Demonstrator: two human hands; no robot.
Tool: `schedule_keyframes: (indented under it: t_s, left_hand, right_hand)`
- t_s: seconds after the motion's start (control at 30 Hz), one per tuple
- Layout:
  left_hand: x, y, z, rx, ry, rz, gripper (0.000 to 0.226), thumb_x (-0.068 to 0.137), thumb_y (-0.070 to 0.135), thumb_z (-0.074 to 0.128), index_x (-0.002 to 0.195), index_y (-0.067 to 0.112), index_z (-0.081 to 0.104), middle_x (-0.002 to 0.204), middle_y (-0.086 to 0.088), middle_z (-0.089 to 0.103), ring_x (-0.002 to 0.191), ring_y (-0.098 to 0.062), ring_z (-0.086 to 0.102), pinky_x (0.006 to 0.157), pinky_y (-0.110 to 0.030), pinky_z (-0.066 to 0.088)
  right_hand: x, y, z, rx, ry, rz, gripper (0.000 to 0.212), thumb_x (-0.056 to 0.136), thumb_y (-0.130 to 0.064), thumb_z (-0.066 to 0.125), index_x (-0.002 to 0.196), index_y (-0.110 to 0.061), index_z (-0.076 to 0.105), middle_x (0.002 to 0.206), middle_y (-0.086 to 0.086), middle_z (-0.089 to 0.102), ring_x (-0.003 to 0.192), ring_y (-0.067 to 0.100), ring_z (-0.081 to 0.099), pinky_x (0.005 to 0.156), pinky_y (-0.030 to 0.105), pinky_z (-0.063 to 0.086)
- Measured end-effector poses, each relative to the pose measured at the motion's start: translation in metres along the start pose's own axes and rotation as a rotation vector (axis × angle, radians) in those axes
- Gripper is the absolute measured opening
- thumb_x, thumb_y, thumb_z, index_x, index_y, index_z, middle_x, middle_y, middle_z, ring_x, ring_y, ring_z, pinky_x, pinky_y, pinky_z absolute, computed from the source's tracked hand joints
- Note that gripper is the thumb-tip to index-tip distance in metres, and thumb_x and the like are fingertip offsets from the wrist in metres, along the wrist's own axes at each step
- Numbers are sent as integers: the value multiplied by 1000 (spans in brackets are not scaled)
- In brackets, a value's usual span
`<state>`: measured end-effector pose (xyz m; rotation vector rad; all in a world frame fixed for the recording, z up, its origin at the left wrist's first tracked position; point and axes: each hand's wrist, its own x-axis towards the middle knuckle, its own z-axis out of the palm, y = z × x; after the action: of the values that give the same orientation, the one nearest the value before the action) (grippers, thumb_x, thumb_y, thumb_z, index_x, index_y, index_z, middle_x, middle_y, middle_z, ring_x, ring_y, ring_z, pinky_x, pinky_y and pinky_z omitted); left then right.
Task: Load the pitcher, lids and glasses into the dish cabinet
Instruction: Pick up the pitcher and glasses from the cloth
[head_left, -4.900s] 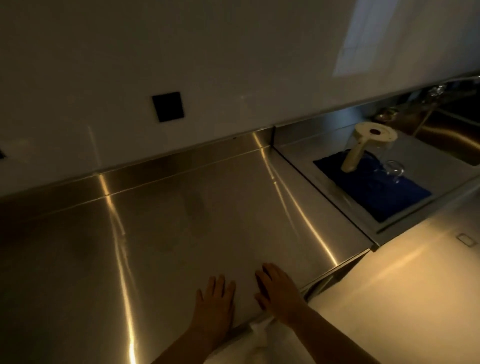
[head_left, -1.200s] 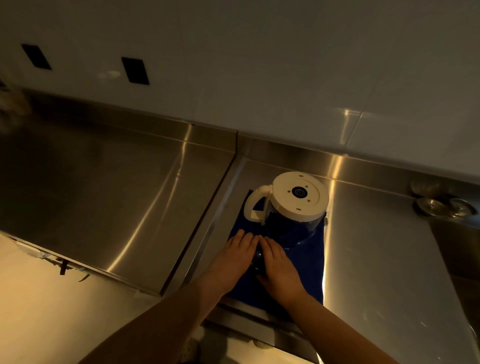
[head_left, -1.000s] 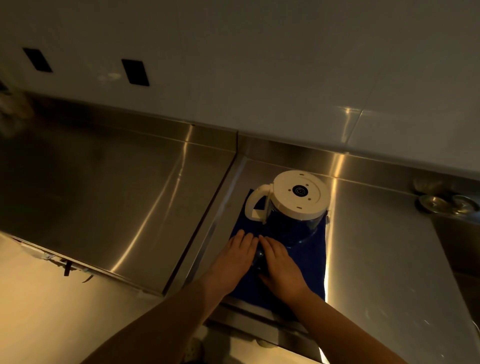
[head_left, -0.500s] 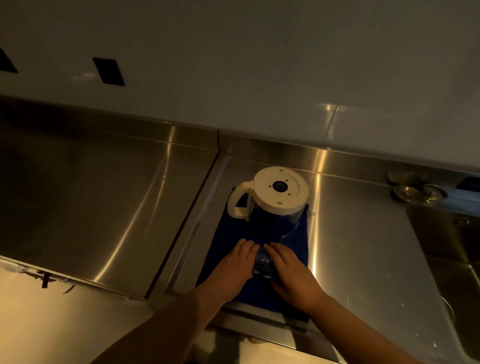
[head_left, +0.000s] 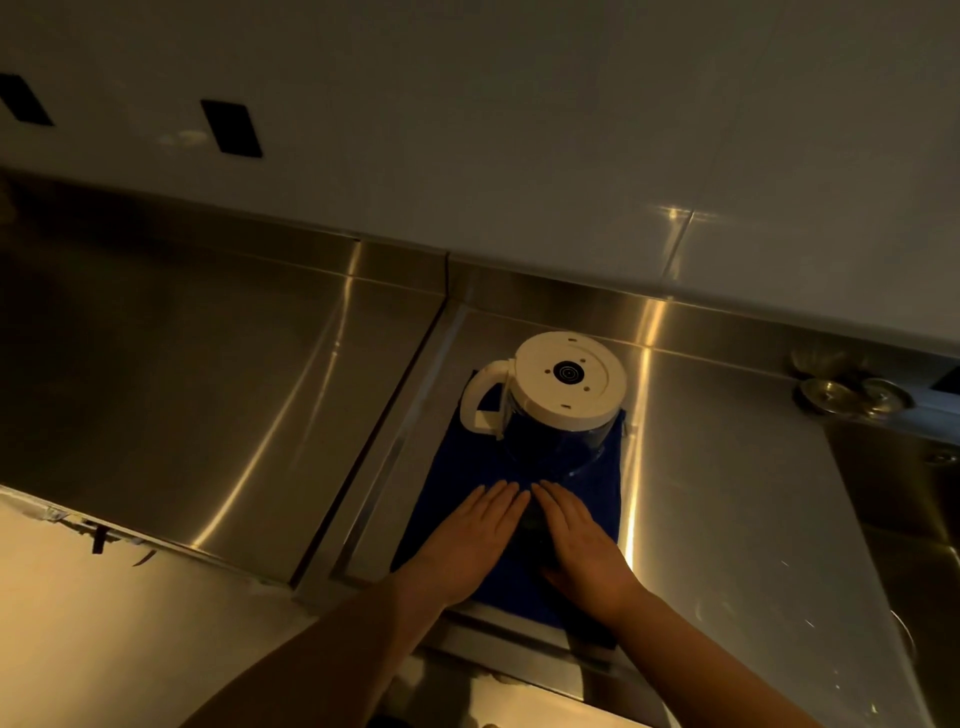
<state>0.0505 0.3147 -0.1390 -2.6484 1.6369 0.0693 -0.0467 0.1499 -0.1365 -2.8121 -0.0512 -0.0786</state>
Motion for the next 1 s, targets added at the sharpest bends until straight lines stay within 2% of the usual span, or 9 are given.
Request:
schedule_keyframes:
  t_s: [0.07,0.17,0.23,0.3,0.4,0.53,0.7,0.87,1.0]
  left_hand:
    - [3,5,-1,-4,-11,-5,73,98,15,40,146,8,-15,157,-13,-7,145,-27,-4,117,-39,-6]
    - [8,12,-3,-42,-41,-28,70,100,21,38,147,7,-11,158,-12,-6,144,-27,-4,118,-41,-4]
    - [12,16,-5,-106,-35,-52,68,100,25,38,148,6,-7,158,-12,-4,145,-25,-4,118,-38,-4]
    - [14,19,-10,-204,-9,-71,68,99,28,40,149,5,-1,158,-11,1,145,-23,-1,117,-32,-4]
    - [14,19,-18,-335,55,-61,70,96,30,45,149,6,7,157,-10,9,144,-20,7,115,-25,-1]
    - [13,20,-26,-379,100,-34,73,93,27,50,149,7,8,155,-9,13,143,-20,11,117,-28,7]
    - [14,21,-25,-342,138,-43,76,92,17,48,149,7,-1,157,-9,7,143,-19,8,115,-24,1]
    - [12,18,-21,-288,150,-37,78,94,19,47,148,9,-9,158,-9,-2,145,-18,1,113,-22,-9]
    - [11,15,-22,-279,137,-66,82,93,23,51,148,10,-8,158,-9,1,144,-19,3,115,-24,-5]
  right_hand:
    - [0,0,1,27,24,8,88,81,-24,70,147,-8,15,154,10,19,143,20,15,114,23,11]
    - [0,-3,1,53,91,-13,82,74,-18,77,139,2,33,142,20,39,134,31,36,111,32,26]
    - [1,-4,-1,55,128,-53,79,68,-18,81,133,6,42,132,22,49,124,34,47,105,37,38]
    - [2,-4,-7,72,151,-91,77,67,-21,81,130,6,45,128,20,53,120,32,51,103,36,40]
    - [1,-1,-20,70,180,-146,75,71,-29,75,130,3,45,127,17,53,119,28,50,104,31,38]
    - [1,3,-28,56,200,-182,79,76,-36,71,138,1,38,137,13,46,127,21,41,107,29,34]
    - [0,4,-23,83,189,-141,88,78,-40,72,144,-2,28,148,10,33,137,18,30,111,32,30]
    - [1,0,-21,112,177,-96,93,79,-44,69,147,-8,18,153,8,22,142,14,19,113,30,23]
    - [10,-10,-19,154,203,-69,89,80,-44,68,146,-7,21,151,8,25,140,16,21,114,30,20]
